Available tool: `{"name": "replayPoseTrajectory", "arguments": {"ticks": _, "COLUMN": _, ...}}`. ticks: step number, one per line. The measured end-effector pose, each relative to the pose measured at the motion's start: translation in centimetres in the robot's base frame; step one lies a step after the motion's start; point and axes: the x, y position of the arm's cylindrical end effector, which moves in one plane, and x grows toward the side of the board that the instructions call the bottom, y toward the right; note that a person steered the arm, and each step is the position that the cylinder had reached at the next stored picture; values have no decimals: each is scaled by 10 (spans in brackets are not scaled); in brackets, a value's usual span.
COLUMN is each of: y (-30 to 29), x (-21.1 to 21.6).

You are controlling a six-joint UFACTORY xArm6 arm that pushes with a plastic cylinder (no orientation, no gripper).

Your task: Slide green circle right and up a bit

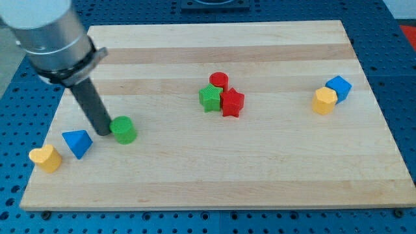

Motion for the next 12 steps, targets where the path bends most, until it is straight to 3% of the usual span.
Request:
{"name": "replayPoseTrajectory", "arguments": {"ticks": 1, "y": 29, "x": 0}}
{"name": "replayPoseTrajectory", "arguments": {"ticks": 4, "y": 3, "x": 18}}
{"name": "replayPoseTrajectory", "arguments": {"ticks": 8, "y": 143, "x": 9}}
{"name": "replayPoseTrajectory", "arguments": {"ticks": 10, "y": 108, "x": 57}}
{"name": "replayPoseTrajectory", "arguments": {"ticks": 12, "y": 145, "x": 62}}
